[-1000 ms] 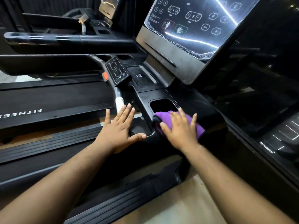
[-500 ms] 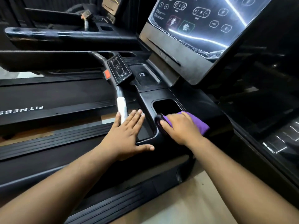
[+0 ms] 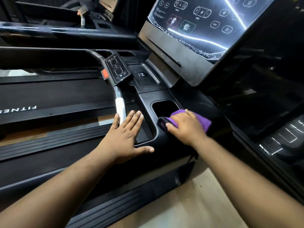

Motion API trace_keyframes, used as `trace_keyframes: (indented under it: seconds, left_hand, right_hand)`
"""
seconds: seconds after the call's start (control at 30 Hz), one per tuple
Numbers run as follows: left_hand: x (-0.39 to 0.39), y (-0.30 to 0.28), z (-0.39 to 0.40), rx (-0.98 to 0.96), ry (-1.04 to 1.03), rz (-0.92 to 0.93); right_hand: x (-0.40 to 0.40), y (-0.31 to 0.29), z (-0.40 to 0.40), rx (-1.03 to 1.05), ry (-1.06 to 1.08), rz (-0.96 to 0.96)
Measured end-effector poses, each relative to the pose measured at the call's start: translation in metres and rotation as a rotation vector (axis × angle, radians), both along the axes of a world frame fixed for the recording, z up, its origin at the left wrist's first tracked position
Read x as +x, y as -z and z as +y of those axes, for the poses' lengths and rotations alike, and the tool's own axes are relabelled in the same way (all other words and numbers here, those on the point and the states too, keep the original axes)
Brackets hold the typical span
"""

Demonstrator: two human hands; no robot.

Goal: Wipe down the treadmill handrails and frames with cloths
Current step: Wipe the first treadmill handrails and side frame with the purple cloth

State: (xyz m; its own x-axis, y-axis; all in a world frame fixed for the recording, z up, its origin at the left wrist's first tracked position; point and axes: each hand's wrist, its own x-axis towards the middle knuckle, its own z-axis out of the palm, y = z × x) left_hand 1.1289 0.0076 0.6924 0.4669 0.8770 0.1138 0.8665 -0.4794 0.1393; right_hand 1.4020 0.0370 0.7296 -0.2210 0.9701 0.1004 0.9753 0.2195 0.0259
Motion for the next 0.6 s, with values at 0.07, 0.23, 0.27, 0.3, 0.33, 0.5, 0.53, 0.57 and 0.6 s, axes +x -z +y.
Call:
trace_keyframes:
  seconds: [0.07, 0.23, 0.27, 0.3, 0.33, 0.5, 0.53, 0.57, 0.6]
  left_hand:
    - [0.001, 0.000, 0.001, -0.003, -0.001, 0.007]
    - [0.003, -0.001, 0.001, -0.016, 0.017, 0.012]
    - [0.002, -0.001, 0.000, -0.017, 0.017, 0.013]
    - [0.002, -0.002, 0.001, -0.019, 0.016, 0.013]
    - [0.002, -0.002, 0.000, -0.021, 0.013, 0.010]
    - [0.002, -0.001, -0.001, -0.026, -0.003, 0.020]
    - [0.002, -0.002, -0.001, -0.028, -0.001, 0.020]
    - [0.001, -0.002, -0.002, -0.029, -0.001, 0.017]
    - [0.001, -0.002, -0.003, -0.028, -0.007, 0.006]
  right_hand:
    - [-0.028, 0.022, -0.025, 0.084, 0.091, 0.083]
    - [-0.053, 0.029, -0.034, 0.024, 0.105, 0.184]
    - [-0.039, 0.025, -0.030, -0.001, 0.037, 0.155]
    - [-0.021, 0.020, -0.026, -0.029, -0.039, 0.121]
    - [-0.002, 0.015, -0.023, -0.056, -0.096, 0.092]
    - [0.031, 0.006, 0.022, -0.088, -0.008, 0.080]
    - [0.025, 0.003, 0.036, -0.098, 0.020, 0.063]
    - [0.016, 0.001, 0.046, -0.107, 0.050, 0.044]
    - [0.009, -0.001, 0.053, -0.108, 0.080, 0.028]
